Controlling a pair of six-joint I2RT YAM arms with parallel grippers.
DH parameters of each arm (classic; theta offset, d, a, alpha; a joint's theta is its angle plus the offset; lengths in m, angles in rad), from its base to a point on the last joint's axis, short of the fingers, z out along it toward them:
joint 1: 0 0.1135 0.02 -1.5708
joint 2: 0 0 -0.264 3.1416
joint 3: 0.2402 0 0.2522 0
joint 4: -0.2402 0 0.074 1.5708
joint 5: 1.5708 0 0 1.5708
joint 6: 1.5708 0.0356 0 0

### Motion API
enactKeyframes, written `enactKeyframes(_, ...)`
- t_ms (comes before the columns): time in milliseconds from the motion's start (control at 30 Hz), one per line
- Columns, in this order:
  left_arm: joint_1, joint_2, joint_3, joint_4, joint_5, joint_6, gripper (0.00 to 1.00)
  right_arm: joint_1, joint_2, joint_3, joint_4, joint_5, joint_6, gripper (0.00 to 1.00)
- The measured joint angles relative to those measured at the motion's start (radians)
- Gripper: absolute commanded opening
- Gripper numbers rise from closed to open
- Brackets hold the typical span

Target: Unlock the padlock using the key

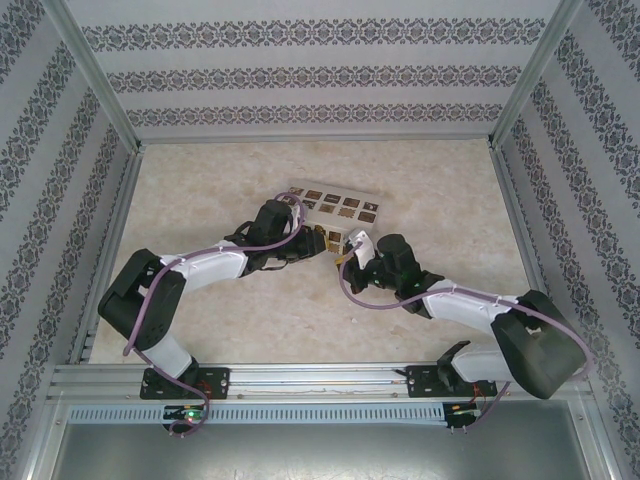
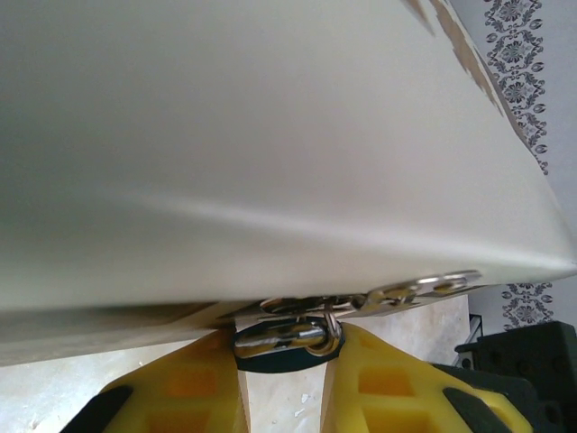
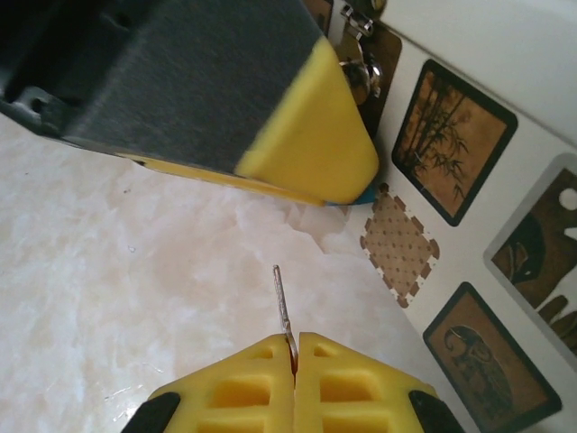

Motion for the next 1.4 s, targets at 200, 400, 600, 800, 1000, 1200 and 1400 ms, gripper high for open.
enactKeyframes(200, 0.0, -0.006, 0.0, -0.004, 0.002, -0.006, 0.17, 0.0, 0.054, 0.0, 0.05, 0.024, -0.005, 0.0)
enactKeyframes(400, 0.0, -0.006, 0.0, -0.005, 0.002, -0.006, 0.17, 0.0, 0.096, 0.001, 0.072, 0.037, -0.021, 0.0)
enactKeyframes(600, 0.0, -0.008, 0.0, -0.006, 0.002, -0.01, 0.17, 0.0, 0.112, 0.003, 0.097, 0.044, -0.022, 0.0)
enactKeyframes(800, 0.0, -0.009, 0.0, -0.007, 0.002, -0.01, 0.17, -0.001, 0.113, 0.003, 0.127, 0.043, -0.021, 0.0)
enactKeyframes(1000, 0.0, -0.01, 0.0, -0.007, 0.002, -0.01, 0.17, -0.003, 0.113, 0.003, 0.159, 0.043, -0.016, 0.0)
enactKeyframes(1200, 0.0, -0.011, 0.0, -0.007, 0.002, -0.01, 0.17, -0.003, 0.12, 0.005, 0.171, 0.039, -0.01, 0.0)
enactKeyframes(1400, 0.0, -0.018, 0.0, -0.008, 0.005, -0.012, 0.17, -0.003, 0.129, 0.009, 0.195, 0.032, 0.007, 0.0)
